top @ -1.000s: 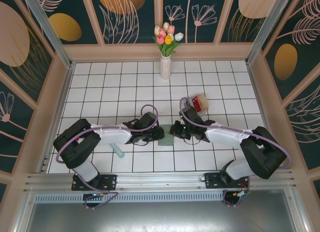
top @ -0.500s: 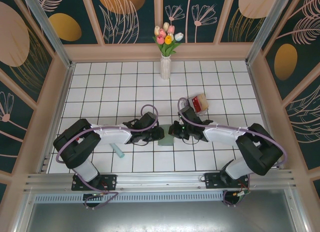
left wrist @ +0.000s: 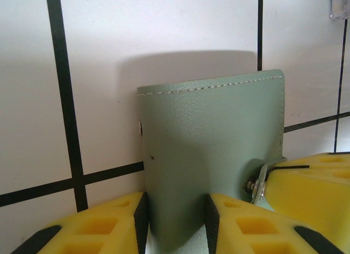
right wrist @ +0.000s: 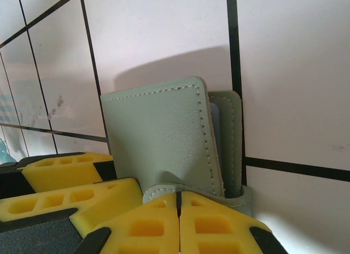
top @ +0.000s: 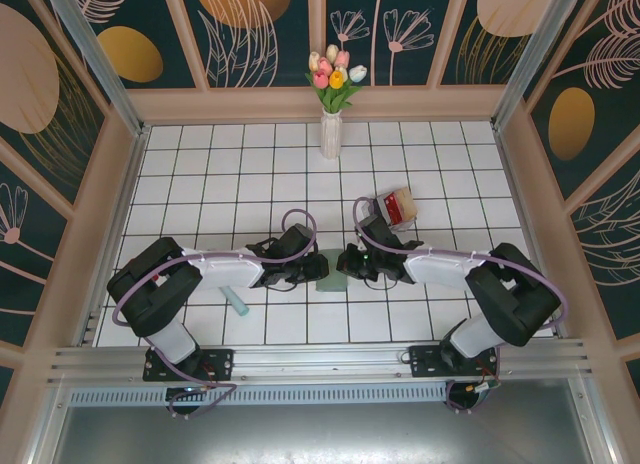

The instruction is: Put the credit cards into the card holder

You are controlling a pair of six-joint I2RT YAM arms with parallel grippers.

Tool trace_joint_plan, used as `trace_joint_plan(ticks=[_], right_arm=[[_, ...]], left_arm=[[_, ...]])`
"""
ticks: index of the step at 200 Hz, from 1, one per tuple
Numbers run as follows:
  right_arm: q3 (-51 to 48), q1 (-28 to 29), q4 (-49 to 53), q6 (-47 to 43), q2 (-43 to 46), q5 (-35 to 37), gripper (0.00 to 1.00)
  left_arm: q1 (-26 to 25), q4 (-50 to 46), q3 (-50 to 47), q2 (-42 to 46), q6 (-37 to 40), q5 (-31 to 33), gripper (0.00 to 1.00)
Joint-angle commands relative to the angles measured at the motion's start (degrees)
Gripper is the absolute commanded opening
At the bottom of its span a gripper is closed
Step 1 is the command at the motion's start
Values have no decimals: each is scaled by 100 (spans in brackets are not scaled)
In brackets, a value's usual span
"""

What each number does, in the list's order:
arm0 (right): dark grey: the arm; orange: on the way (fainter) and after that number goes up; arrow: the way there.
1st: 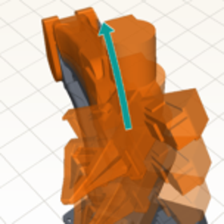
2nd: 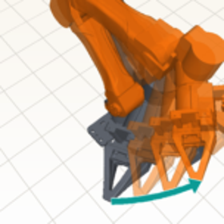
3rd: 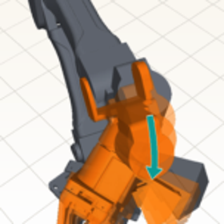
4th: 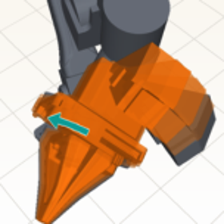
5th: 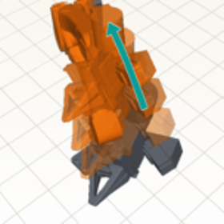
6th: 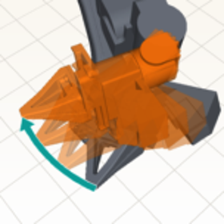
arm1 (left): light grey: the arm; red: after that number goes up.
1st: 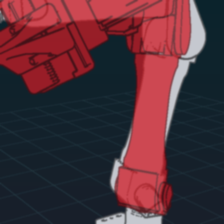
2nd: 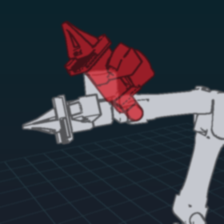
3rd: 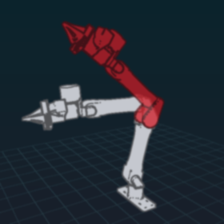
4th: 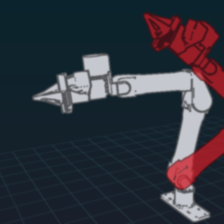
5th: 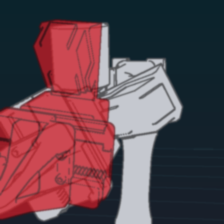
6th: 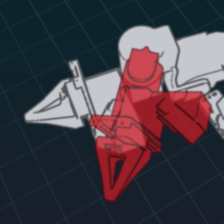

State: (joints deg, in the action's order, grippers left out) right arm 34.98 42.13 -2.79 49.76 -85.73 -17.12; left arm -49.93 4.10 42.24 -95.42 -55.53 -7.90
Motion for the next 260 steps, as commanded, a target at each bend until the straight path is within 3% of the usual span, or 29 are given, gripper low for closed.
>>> trace_joint_plan(ticks=[1, 58, 111, 167, 213, 260], right_arm=[[15, 138, 398, -184, -278, 110, 7], [781, 305, 1729, -617, -1113, 490, 7], [1773, 718, 3149, -805, -2084, 1326, 7], [2617, 800, 3765, -1148, -3054, 1264, 8], [3169, 762, 3953, -1144, -2835, 1485, 9], [3185, 408, 3654, -1160, -1337, 1548, 14]], left_arm=[[-65, -261, -23, -244, 156, -106, 35], [-68, -73, -105, -242, 130, -132, 29], [-69, 135, -172, -241, 156, -174, 27], [-63, 328, -415, -97, 90, 4, 27], [-73, 381, -648, 284, 11, 299, 28], [-70, 256, -796, 905, 30, 768, 32]])
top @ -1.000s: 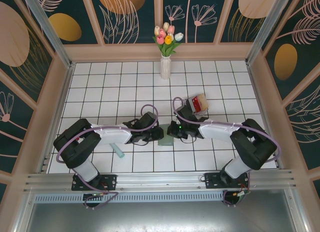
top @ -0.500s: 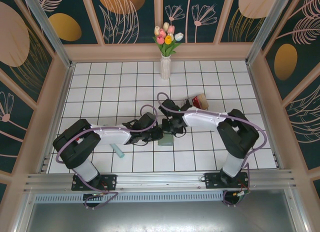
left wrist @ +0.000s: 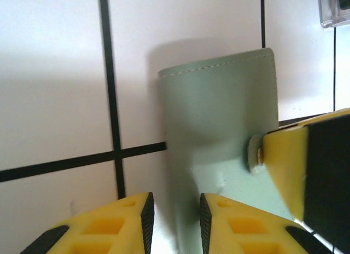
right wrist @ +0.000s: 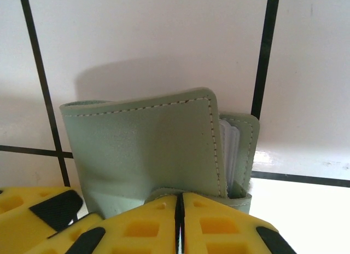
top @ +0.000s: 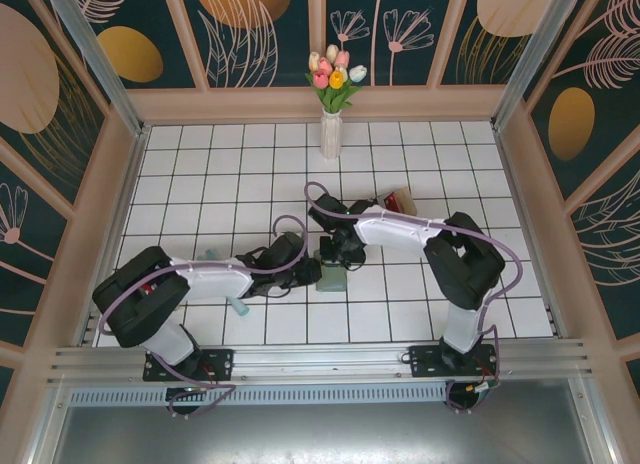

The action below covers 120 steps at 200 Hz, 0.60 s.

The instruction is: Put the credit cards into the card holder

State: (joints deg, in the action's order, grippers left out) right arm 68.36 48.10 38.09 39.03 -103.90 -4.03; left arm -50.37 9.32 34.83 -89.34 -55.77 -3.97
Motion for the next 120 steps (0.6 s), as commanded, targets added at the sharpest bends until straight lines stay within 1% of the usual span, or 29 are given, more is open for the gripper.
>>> trace_joint_plan(ticks=[1, 21, 44, 61, 71, 80, 87, 92, 96, 104, 111, 115, 120], right_arm=[[-159, -196, -440, -87, 513, 242, 14], [-344, -302, -624, -68, 1148, 199, 19], [-681, -430, -757, 21, 1762, 463, 20], [-937, -428, -791, 12, 2449, 1465, 20], [-1096, -487, -792, -28, 3003, 2160, 23], [-1235, -531, -742, -20, 3525, 3058, 41], [-1419, -589, -916, -172, 3956, 3699, 54], [-1642, -660, -1166, -395, 4262, 4123, 60], [-1836, -739, -1407, -592, 4486, 4489, 65], [-2300, -963, -2064, -1037, 4881, 5102, 76], [-2784, -1256, -2845, -1674, 5168, 5323, 87], [-3052, -1463, -3270, -2046, 5312, 5316, 91], [-3336, -1713, -3724, -2371, 5434, 5289, 93]], left_arm=[[-21, -270, -55, 305, 56, 386, 32], [-21, -363, -98, 459, 39, 570, 33], [-31, -326, -175, 630, -37, 735, 33], [-19, -436, -203, 885, -65, 1068, 33], [-25, -577, -231, 1164, -25, 1446, 36], [-22, -771, -211, 1491, 87, 1943, 45], [-15, -939, -167, 1726, 202, 2415, 53], [13, -1040, -120, 1885, 351, 2757, 57], [47, -1122, -85, 2012, 492, 3034, 62], [120, -1289, -19, 2232, 714, 3664, 75], [224, -1336, -7, 2409, 946, 4234, 88], [311, -1325, -18, 2502, 1096, 4502, 96], [461, -1271, -37, 2600, 1289, 4806, 98]])
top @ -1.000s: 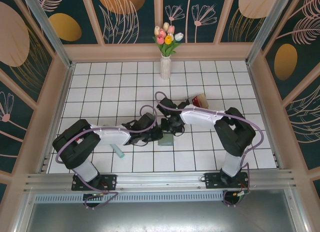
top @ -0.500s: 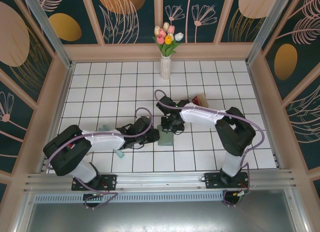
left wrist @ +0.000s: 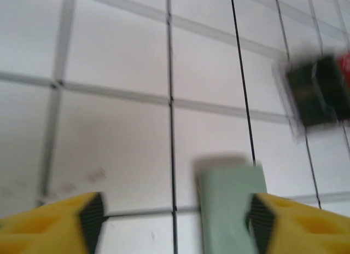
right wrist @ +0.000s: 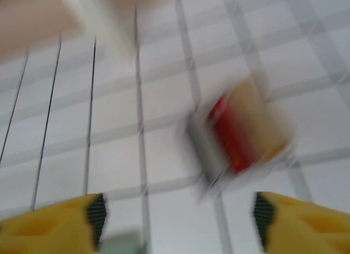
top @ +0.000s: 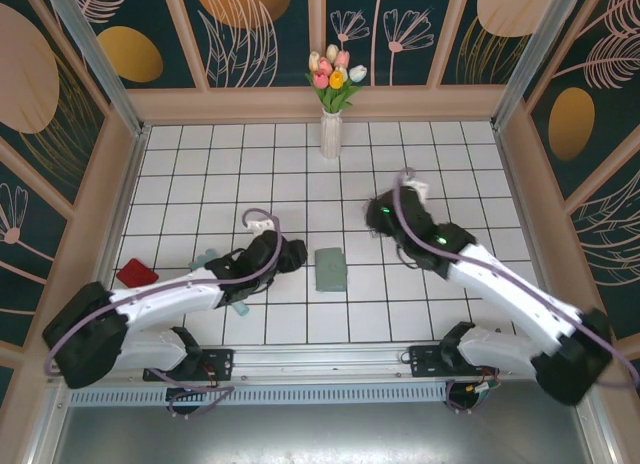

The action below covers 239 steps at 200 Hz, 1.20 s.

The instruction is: Put the credit cards into the card holder

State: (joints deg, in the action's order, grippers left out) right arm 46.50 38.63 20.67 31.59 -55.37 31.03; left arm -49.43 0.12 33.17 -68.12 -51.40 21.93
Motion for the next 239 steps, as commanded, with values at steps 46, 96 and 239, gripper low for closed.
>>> trace_joint_plan(ticks=[46, 96, 239], right_arm=[[-2755, -3362, -4332, -2405, 23, -618, 95], [-3549, -3566, -7279, -2894, -1335, -1291, 94], [-3475, -3721, -9544, -2915, -3294, -1702, 99]], left_arm=[[1696, 726, -229, 1136, 3254, 3818, 99], [3188, 3511, -1571, 894, 4377, 2410, 98], [4582, 7693, -2115, -1884, 4594, -211, 99]])
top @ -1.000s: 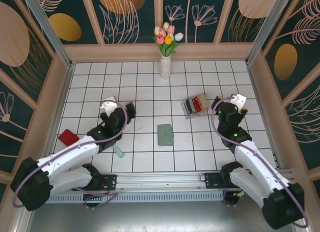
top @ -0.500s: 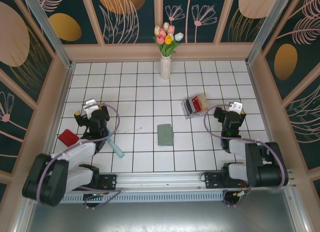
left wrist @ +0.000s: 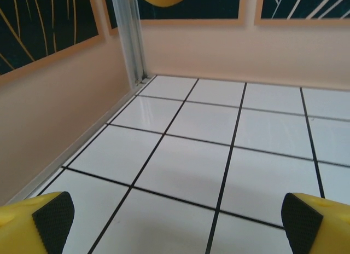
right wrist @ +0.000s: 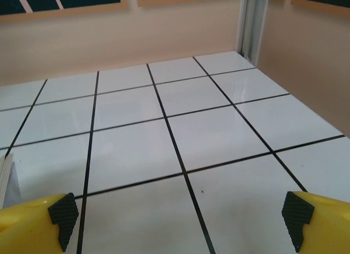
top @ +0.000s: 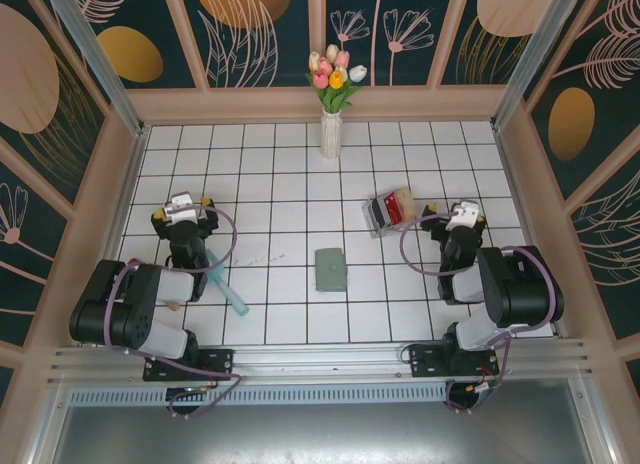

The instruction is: Put the credit cards into the card holder

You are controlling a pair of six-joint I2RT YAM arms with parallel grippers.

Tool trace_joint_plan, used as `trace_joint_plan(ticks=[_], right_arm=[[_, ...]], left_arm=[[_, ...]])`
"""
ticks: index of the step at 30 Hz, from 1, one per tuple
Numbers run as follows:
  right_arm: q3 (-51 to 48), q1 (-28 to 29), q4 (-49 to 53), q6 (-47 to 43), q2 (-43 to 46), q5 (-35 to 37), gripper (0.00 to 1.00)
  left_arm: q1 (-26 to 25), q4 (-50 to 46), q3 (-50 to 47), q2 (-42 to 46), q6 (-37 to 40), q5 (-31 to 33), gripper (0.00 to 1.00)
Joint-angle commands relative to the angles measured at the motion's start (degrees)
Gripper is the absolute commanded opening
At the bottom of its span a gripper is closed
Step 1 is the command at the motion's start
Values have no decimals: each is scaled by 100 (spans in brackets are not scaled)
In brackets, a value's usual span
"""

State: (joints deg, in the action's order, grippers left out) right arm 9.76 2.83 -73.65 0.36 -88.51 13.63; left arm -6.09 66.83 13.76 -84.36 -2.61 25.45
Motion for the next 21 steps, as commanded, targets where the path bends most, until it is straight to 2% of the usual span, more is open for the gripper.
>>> trace_joint_plan(ticks=[1, 2, 3, 5, 7, 21], right_arm=[[196, -146, -114, 214, 19, 32, 99], [193, -151, -104, 219, 26, 17, 99], [191, -152, -108, 219, 23, 18, 99], [210, -184, -74, 235, 19, -47, 99], [212, -213, -61, 245, 33, -102, 99], [220, -213, -44, 245, 31, -113, 99]], left_arm=[[257, 1143, -195, -315, -275, -544, 99], [266, 1421, -270, -475, -253, -499, 99], [271, 756, -166, -231, -323, -541, 99], [275, 1239, -218, -403, -291, -504, 99], [275, 906, -160, -288, -332, -514, 99], [274, 1016, -207, -292, -303, -500, 99]])
